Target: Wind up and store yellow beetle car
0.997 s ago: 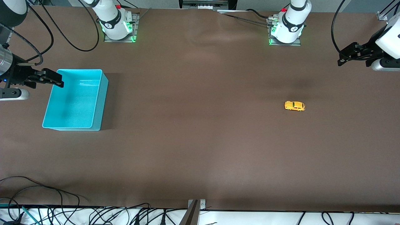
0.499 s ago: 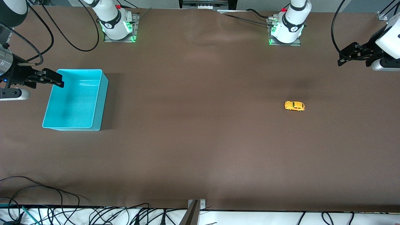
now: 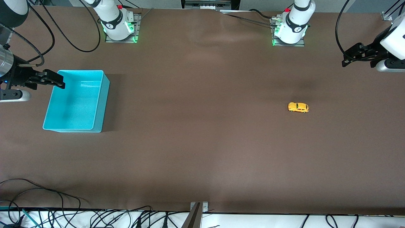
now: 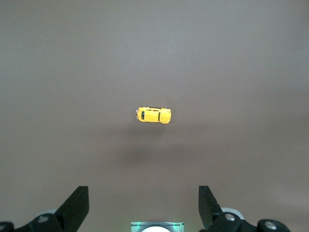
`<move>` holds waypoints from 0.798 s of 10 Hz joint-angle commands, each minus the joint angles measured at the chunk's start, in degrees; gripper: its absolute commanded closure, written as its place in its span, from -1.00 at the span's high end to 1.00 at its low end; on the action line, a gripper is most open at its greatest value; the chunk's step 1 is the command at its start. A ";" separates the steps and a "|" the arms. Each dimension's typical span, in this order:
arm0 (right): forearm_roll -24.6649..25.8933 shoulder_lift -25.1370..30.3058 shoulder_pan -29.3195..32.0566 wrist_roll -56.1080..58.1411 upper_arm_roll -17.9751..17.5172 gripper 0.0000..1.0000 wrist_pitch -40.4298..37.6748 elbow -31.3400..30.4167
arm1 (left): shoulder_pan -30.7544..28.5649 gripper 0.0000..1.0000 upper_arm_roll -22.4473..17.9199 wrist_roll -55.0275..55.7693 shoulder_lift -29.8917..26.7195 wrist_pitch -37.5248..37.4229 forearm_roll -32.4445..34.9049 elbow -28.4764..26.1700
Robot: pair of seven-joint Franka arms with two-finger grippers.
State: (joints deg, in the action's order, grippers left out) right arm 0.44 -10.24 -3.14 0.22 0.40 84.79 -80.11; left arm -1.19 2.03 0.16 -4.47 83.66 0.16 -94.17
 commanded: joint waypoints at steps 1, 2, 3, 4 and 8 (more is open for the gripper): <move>0.00 -0.40 -0.11 0.04 -0.13 1.00 -0.24 1.10 | -0.48 1.00 0.43 0.63 -0.45 -0.34 -0.07 -0.32; 0.26 -0.40 -0.11 0.13 -0.13 1.00 -0.24 1.10 | -0.48 1.00 0.43 0.63 -0.45 -0.34 -0.07 -0.32; 0.44 -0.40 -0.11 -0.04 -0.13 1.00 -0.41 1.01 | -0.48 1.00 0.43 0.63 -0.45 -0.34 -0.07 -0.32; 1.31 -0.31 -0.46 -0.04 -0.13 1.00 -0.41 1.01 | -0.48 1.00 0.43 0.63 -0.45 -0.34 -0.07 -0.32; 2.02 -0.40 -0.73 0.31 -0.13 1.00 -0.33 1.01 | -0.48 1.00 0.43 0.63 -0.45 -0.34 -0.07 -0.32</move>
State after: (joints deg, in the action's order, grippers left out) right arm 1.41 -10.26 -3.66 0.22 0.38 84.79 -80.11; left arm -1.19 2.03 0.17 -4.47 83.66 0.16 -94.17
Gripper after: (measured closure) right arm 0.000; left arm 0.000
